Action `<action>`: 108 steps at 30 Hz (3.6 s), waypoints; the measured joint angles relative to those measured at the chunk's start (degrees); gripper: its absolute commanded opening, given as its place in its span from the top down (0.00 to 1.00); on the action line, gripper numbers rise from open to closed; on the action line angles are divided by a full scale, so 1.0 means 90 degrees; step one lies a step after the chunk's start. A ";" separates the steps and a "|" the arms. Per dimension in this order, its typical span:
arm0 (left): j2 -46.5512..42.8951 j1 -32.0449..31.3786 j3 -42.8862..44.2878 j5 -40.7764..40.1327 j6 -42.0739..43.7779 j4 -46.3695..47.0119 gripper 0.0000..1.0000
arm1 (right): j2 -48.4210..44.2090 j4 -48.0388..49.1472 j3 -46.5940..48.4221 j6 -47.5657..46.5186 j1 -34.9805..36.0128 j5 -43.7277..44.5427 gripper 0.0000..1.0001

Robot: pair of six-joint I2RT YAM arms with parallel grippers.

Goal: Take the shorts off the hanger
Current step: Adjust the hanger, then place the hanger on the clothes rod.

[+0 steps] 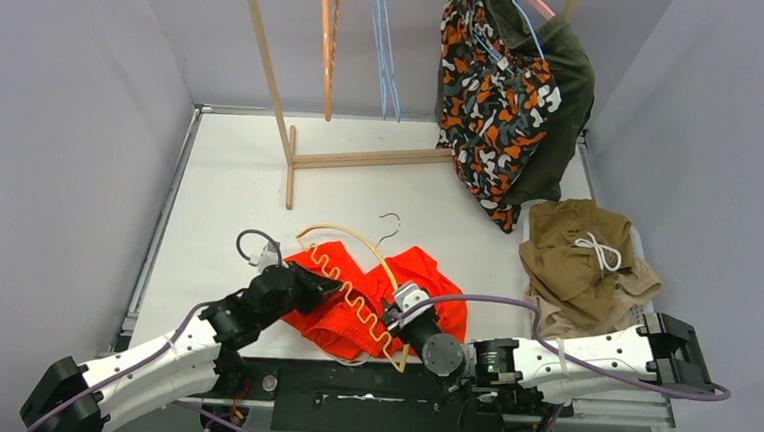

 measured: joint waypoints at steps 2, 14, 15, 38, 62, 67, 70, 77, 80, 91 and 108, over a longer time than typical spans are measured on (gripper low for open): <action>-0.0272 0.0000 0.0117 -0.0153 0.0214 -0.0107 1.00 | -0.0136 -0.0022 0.0051 0.0250 0.0000 0.0073 0.41; -0.1071 0.0012 0.0238 -0.1120 0.1039 0.0000 1.00 | -0.2106 -0.1443 0.0481 0.3631 -0.0308 -0.1523 0.26; -0.1071 0.0012 0.0238 -0.1137 0.1076 0.0017 1.00 | -0.2130 -0.1855 0.0590 0.4097 -0.0325 -0.1406 0.25; -0.2356 0.0032 -0.0335 -0.1375 0.0789 -0.1331 1.00 | 0.0362 0.0219 -0.1683 0.8920 -0.2050 -0.4745 0.62; -0.2506 0.0100 -0.0818 -0.1294 0.0571 -0.1222 1.00 | -0.0175 0.1481 -0.1681 0.9335 -0.2004 -0.4646 0.78; -0.2514 0.0090 -0.0916 -0.1103 0.0488 -0.1195 1.00 | 0.0192 0.2195 -0.1710 0.9202 -0.2006 -0.4473 0.93; -0.2562 0.0090 -0.0918 -0.1117 0.0466 -0.1195 1.00 | 0.0107 0.1977 -0.1467 0.8932 -0.2001 -0.4449 1.00; -0.2608 0.0053 -0.0857 -0.0782 0.0991 -0.0767 0.54 | -0.0957 0.0260 -0.0692 0.8121 -0.1783 -0.3728 1.00; -0.2448 0.0036 -0.0614 -0.0673 0.1627 -0.0799 0.42 | -0.1270 -0.0925 0.0177 0.7910 -0.1659 -0.3113 1.00; -0.2263 0.0036 0.0301 -0.0510 0.2975 -0.0852 0.38 | -0.1795 -0.3383 0.1253 0.7334 -0.1625 -0.1705 1.00; -0.1341 0.0039 0.1736 -0.1341 0.4896 -0.2637 0.13 | -0.1411 -0.4403 0.4248 0.4439 -0.2620 -0.0488 1.00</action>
